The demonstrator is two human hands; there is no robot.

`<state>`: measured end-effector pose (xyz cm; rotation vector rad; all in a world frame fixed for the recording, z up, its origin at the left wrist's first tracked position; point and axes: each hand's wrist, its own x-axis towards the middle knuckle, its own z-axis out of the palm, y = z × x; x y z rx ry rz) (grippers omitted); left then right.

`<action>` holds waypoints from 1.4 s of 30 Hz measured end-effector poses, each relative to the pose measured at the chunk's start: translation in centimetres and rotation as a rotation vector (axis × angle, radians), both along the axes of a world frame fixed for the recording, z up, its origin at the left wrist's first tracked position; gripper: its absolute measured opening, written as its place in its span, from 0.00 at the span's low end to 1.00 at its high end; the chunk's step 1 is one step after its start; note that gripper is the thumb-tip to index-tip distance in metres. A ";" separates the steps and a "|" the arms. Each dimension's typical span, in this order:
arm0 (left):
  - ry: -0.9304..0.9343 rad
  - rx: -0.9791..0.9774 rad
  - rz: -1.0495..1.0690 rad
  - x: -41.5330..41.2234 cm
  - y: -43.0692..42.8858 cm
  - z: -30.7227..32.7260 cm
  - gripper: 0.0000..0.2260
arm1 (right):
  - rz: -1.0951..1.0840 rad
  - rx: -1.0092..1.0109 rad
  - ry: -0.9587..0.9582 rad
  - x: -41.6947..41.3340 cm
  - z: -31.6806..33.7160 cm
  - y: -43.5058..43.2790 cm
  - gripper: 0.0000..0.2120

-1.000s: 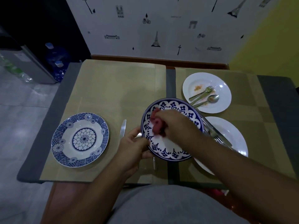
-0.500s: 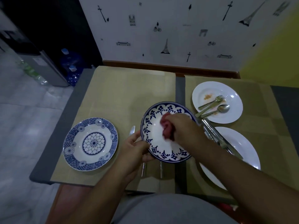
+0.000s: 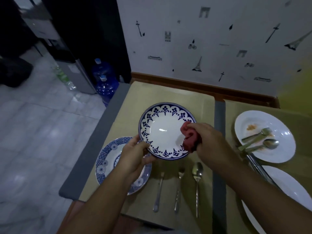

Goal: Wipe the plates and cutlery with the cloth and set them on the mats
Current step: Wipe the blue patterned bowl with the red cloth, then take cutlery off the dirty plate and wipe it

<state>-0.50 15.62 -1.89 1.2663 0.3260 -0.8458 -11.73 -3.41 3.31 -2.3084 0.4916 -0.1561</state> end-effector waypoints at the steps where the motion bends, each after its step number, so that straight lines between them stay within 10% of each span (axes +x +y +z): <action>1: -0.005 0.008 0.014 1.2 0.2 -0.1 0.19 | 0.008 0.014 -0.008 1.1 0.1 0.2 0.20; 24: 0.074 0.223 0.064 17.2 -0.4 -6.1 0.24 | -0.091 -0.046 0.129 14.9 -6.9 3.3 0.21; 42: -0.052 0.236 0.049 12.1 -1.0 -2.5 0.04 | -0.148 0.009 0.047 9.0 -5.1 2.4 0.23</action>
